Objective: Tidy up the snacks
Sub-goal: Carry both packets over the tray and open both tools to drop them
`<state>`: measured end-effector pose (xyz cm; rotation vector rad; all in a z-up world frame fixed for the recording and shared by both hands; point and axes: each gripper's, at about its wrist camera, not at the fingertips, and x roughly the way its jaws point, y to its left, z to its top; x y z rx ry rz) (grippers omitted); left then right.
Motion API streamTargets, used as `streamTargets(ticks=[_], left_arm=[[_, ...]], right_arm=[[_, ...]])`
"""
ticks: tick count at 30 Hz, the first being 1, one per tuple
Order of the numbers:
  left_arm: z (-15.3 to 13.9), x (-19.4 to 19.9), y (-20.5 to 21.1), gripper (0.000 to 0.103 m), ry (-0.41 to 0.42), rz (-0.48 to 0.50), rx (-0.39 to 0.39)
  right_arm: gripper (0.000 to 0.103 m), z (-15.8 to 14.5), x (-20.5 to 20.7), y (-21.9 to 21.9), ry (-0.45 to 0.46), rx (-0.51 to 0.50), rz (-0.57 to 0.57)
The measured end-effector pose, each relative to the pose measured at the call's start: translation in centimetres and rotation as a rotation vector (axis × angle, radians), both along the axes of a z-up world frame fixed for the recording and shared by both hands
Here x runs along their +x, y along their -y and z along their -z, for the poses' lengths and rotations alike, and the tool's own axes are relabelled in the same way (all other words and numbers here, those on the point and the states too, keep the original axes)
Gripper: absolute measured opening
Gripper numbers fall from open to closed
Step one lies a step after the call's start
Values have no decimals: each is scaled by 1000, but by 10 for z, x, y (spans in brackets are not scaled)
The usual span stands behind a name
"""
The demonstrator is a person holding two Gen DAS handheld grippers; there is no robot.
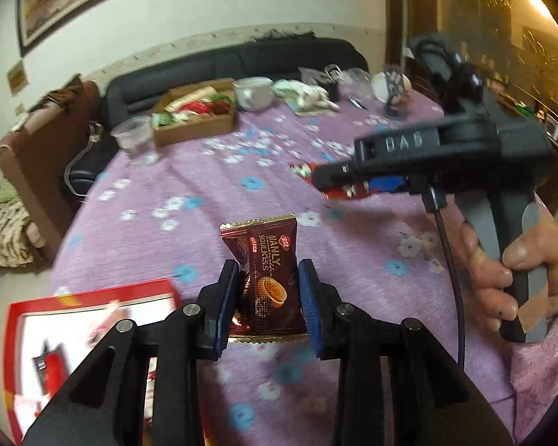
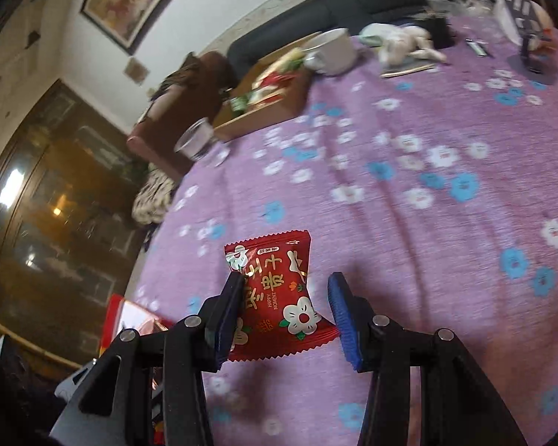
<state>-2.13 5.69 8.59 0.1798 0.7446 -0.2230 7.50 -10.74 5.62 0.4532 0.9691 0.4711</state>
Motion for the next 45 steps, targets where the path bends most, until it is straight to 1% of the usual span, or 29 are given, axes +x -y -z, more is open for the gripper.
streamTargets(ticks=[2,5,11,21,24,28,33,35,40,43,45], left_arm=[[-6,-7,-9,30,26,-29,20],[-13,-15,-23,30,60,-61,30],[-21,-28,-54,30,101,-123,27],[-20,-44,-96,30,110,-193,-1],[-19,-47,-108,30,112,-209,-11],[-17,-54,-125,31,114,-233,-31],[-9,-68,-152,31,106,-282,-58],[-4,-73,-164,31,97,-303,-64],[3,-83,-189,31,82,-354,-81],[10,-84,-198,31,65,-376,-94],[14,-82,-200,31,51,-378,-95]], right_arm=[[47,-2,-6,-11,14,4,-26],[47,-5,-16,-28,35,25,-72],[47,-10,-37,-58,109,16,-140],[47,-23,-65,-76,240,31,-196],[47,-28,-72,-83,272,17,-196],[47,-34,-81,-97,285,15,-211],[47,-37,-102,-126,298,23,-248],[47,-35,-110,-139,296,31,-263],[48,-25,-127,-179,266,29,-348],[48,-18,-132,-196,243,31,-387],[48,-13,-138,-209,240,14,-420]])
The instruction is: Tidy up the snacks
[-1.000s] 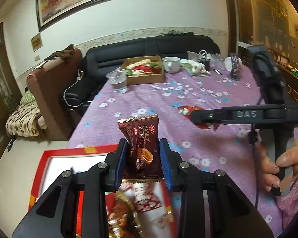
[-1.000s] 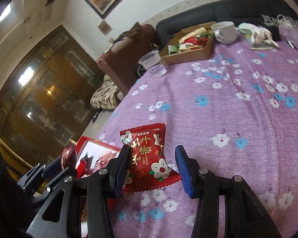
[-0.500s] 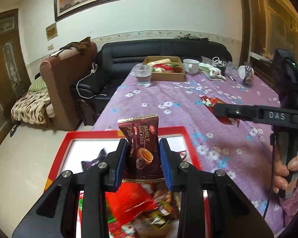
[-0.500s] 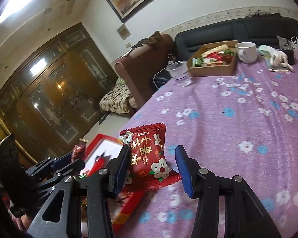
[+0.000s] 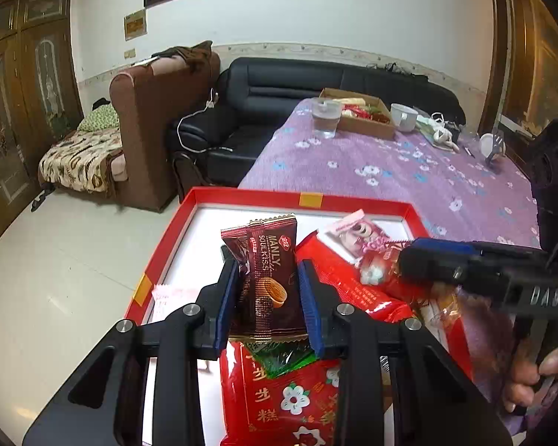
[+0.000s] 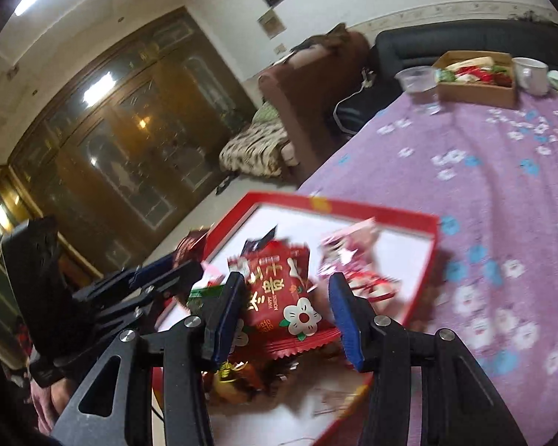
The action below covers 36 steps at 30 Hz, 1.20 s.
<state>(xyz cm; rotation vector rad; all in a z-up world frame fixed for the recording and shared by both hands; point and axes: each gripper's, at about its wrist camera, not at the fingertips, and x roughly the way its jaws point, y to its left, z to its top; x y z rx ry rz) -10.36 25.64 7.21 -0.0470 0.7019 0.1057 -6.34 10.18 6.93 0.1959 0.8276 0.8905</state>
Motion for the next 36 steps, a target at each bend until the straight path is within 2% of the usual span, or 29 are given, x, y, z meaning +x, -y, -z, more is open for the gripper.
streamTargets(ticks=[5,6,9,10,12,16,21,26,29,32,36], left_arm=[[6,3,3,32,-16,-3,-1],[7,4,4,38,-24,-2,-5],[7,3,5,66,-25,-4,-9],[6,2,7,72,-21,-6,1],[3,-1,11,77,-10,-12,26],[-3,-4,20,82,5,-38,62],[-15,-17,28,83,56,-108,140],[-29,-36,33,86,109,-163,206],[-37,-49,33,86,138,-189,217],[-42,-62,30,93,157,-248,236],[-45,-75,25,95,171,-243,194]], right_arm=[[50,5,-9,-16,33,-43,-32],[50,5,-9,-15,32,-37,-32],[53,5,-3,-4,11,3,-17],[55,4,-1,0,9,20,-6],[62,1,3,10,4,47,27],[62,-4,4,20,8,51,80],[80,-22,-20,29,105,25,128],[81,-36,-51,30,196,-18,151],[82,-41,-65,33,217,-6,160],[84,-47,-80,34,242,2,158],[84,-50,-93,32,264,-9,143]])
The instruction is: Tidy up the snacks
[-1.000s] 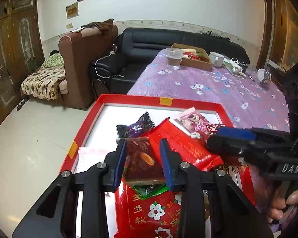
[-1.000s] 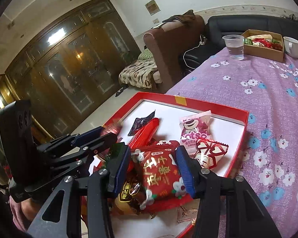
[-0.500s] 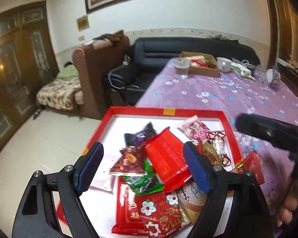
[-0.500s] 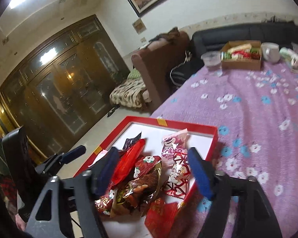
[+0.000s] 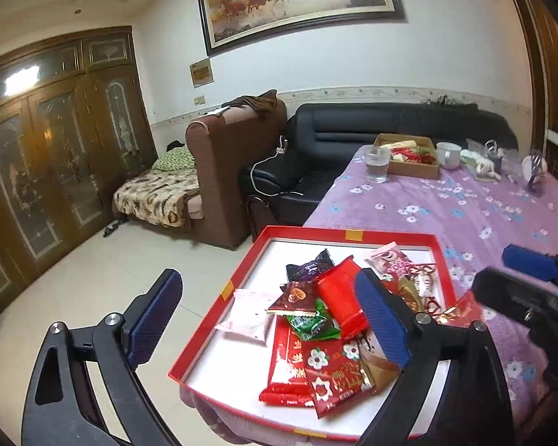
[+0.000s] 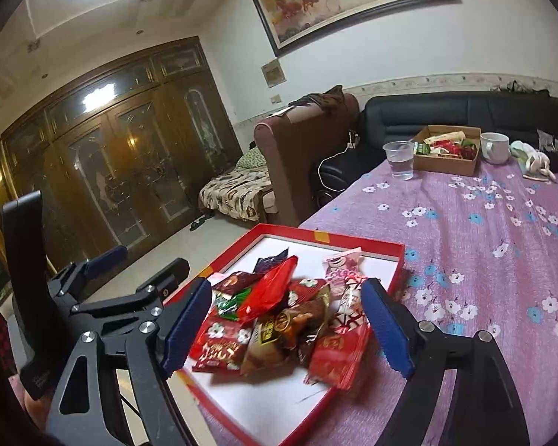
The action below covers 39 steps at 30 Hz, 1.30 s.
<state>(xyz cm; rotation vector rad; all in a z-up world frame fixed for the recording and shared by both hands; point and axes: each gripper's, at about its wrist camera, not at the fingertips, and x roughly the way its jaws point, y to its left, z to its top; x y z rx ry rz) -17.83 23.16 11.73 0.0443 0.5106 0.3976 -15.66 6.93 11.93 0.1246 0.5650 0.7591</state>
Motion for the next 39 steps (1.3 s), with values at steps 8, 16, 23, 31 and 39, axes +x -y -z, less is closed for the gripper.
streamTargets(ticks=[8,16,23,31,39], left_arm=[[3,2,-6,95,-48,-29,-51],[7,3,-13,95,-43,-33,-70],[10,8,-19,95,-51,-26,-97],[15,13,-21,95,-77,-22,-117],[19,17,-20,95,-99,2,-134]], right_arm=[[84,1,-14,-9,20,-17,-33],[84,7,-11,-20,12,-39,-42],[84,10,-8,-27,9,-58,-50],[84,12,-6,-30,1,-63,-54],[84,15,-4,-30,-8,-70,-57]])
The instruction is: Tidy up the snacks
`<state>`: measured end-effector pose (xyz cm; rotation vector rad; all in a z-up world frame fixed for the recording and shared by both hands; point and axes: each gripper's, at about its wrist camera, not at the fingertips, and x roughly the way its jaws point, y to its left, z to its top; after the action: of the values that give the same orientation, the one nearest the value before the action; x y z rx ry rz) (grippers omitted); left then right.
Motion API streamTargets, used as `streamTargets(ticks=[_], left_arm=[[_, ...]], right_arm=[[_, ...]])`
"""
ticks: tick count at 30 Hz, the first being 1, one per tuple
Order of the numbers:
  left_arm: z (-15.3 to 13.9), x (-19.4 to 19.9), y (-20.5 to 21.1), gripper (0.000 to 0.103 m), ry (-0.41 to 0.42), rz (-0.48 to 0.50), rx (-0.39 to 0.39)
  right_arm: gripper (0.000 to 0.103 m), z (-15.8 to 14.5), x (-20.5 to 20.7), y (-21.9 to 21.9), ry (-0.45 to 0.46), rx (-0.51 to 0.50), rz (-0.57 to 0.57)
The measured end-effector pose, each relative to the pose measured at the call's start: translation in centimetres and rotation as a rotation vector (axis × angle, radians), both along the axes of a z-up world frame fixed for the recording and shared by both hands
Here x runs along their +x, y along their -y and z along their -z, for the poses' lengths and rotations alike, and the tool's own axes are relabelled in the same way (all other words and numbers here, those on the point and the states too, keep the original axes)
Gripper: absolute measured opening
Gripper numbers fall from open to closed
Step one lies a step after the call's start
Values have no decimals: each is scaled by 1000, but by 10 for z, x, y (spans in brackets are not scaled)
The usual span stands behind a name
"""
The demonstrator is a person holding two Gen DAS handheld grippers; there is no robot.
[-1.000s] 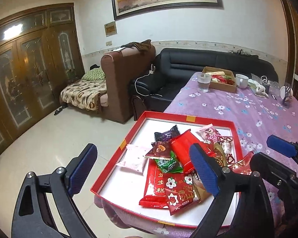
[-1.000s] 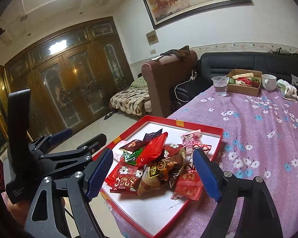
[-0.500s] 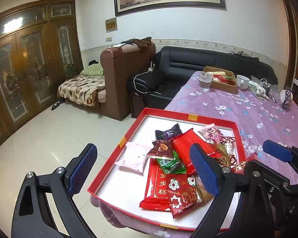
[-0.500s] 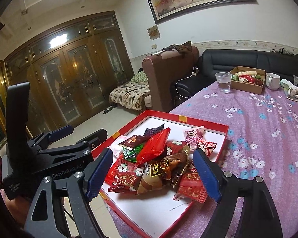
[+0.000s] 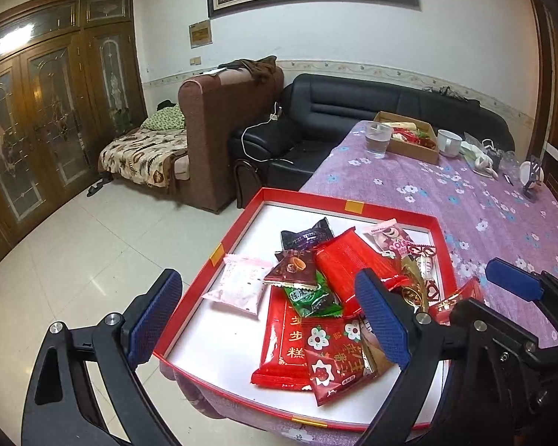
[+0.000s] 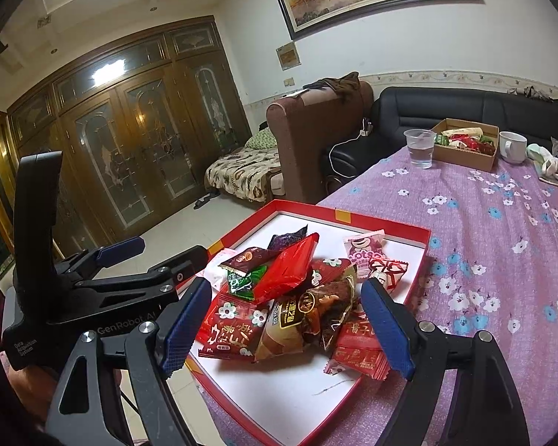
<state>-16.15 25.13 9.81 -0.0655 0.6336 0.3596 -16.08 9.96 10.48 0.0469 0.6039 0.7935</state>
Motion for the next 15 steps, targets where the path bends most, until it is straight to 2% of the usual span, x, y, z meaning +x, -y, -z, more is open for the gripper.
streamTargets(ticks=[7,10,12,15], left_arm=[[-3,-1,-2,95,39,23,-44],[-10,-5,5,96,91,18,10],[-13,-7,10,103,114,23,30],[-18,-14,17,103,179,13,63]], right_arm=[[84,2,2,2,-4,7,7],[84,2,2,5,-7,22,13],[84,3,4,8,-11,33,17],[84,4,7,11,-25,45,25]])
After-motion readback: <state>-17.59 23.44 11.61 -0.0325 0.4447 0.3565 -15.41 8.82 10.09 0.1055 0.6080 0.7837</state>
